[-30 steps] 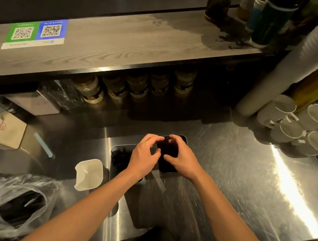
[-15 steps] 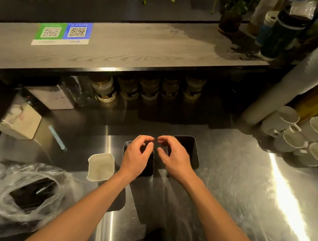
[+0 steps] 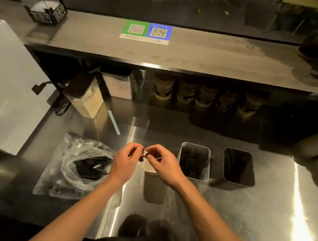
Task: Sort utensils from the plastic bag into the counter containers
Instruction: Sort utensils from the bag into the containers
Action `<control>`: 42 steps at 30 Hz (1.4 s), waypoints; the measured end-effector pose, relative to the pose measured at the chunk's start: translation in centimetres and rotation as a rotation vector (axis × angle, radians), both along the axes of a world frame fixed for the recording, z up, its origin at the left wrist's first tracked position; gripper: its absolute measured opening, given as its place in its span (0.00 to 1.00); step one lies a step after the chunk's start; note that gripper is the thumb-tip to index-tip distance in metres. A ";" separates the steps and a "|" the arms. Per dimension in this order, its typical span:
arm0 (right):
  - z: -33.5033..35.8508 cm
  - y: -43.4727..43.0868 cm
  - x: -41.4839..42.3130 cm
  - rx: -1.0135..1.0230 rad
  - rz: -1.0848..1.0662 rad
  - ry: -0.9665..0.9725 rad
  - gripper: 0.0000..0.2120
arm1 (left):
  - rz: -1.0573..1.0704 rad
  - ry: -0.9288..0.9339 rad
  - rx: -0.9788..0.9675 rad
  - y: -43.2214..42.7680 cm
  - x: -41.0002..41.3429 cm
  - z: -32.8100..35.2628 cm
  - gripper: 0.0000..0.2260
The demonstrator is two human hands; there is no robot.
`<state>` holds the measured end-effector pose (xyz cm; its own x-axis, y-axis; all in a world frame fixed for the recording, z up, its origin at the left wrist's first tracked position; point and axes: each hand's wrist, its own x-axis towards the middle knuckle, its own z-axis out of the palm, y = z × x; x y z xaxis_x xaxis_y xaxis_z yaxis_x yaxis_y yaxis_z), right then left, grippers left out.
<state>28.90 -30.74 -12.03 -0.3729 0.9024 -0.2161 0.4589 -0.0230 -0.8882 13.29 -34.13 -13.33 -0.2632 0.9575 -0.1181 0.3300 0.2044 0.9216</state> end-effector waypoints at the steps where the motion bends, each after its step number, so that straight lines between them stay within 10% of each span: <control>1: -0.4 -0.2 -1.6 0.000 0.018 0.006 0.08 | 0.022 0.003 -0.011 -0.5 -1.4 -0.1 0.06; 15: -6.4 -2.8 -20.8 -0.138 0.408 -0.343 0.14 | 0.291 0.378 -0.082 -5.6 -19.2 -6.0 0.06; 22: -10.1 -3.3 -24.2 -0.170 0.451 -0.631 0.19 | 0.042 0.616 -0.295 -8.1 -24.2 -9.9 0.06; 42: -11.3 -4.7 -27.4 0.077 0.633 -0.931 0.34 | 0.068 0.384 -0.281 -9.6 -25.6 -11.1 0.09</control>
<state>1.45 -35.45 -23.36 -0.4906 0.6314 -0.6005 0.8530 0.4887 -0.1832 -12.35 -43.69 -24.47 -0.3991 0.8815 -0.2522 0.6133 0.4611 0.6413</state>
